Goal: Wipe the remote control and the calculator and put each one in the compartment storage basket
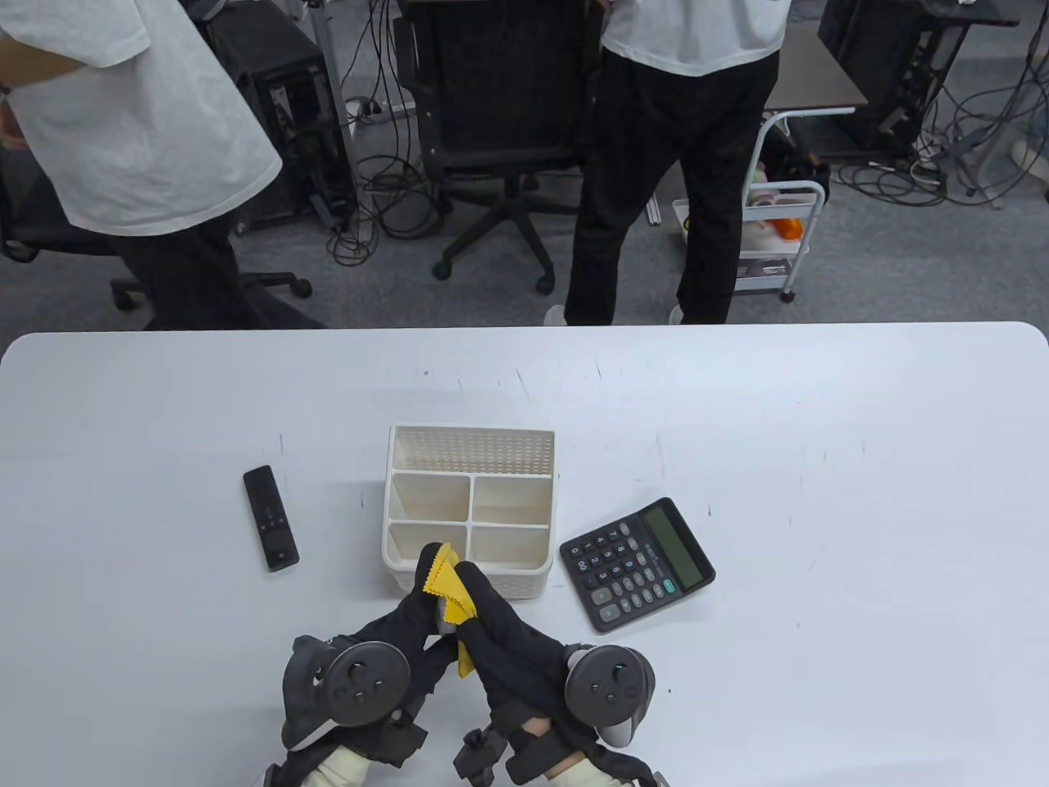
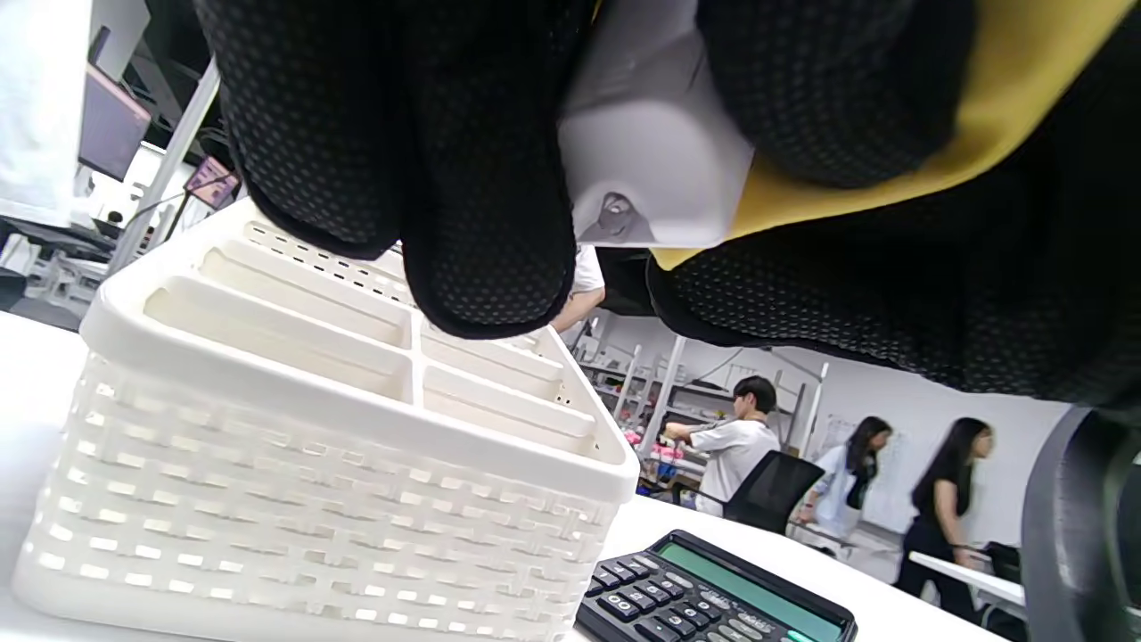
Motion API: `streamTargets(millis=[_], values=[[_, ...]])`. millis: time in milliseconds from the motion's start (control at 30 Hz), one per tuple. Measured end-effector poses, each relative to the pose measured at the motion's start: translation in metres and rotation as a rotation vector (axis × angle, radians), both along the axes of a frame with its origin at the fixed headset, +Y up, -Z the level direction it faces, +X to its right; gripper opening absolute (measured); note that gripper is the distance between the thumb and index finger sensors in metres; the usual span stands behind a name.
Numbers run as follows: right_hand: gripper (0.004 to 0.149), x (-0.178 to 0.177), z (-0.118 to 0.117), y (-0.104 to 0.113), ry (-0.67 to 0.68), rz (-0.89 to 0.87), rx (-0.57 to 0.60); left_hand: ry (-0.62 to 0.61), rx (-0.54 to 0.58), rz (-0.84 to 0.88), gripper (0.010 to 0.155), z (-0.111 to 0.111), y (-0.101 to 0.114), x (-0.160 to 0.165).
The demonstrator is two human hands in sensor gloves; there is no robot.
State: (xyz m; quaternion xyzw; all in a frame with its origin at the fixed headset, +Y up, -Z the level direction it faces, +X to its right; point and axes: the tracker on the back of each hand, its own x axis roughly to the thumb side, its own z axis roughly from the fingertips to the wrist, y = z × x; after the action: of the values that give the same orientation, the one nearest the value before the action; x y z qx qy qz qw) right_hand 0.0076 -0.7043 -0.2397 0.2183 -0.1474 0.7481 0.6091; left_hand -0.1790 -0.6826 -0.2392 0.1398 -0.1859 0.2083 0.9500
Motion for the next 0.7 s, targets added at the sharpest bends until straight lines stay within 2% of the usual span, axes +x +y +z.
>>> streamTargets(millis=[300,500,700], values=[[0.051,0.0059,-0.003,0.0014,-0.052,-0.009,-0.014,0.055,-0.053,0.011,0.086,-0.0059,-0.0036,-0.0061],[0.052,0.0052,-0.0032,0.0008,-0.053,-0.034,-0.006,0.018,0.013,-0.04,0.086,-0.0031,-0.0049,-0.0012],[0.051,0.0065,-0.004,0.0,-0.052,-0.034,-0.025,0.029,-0.068,0.005,0.086,-0.0076,-0.0082,-0.0052]])
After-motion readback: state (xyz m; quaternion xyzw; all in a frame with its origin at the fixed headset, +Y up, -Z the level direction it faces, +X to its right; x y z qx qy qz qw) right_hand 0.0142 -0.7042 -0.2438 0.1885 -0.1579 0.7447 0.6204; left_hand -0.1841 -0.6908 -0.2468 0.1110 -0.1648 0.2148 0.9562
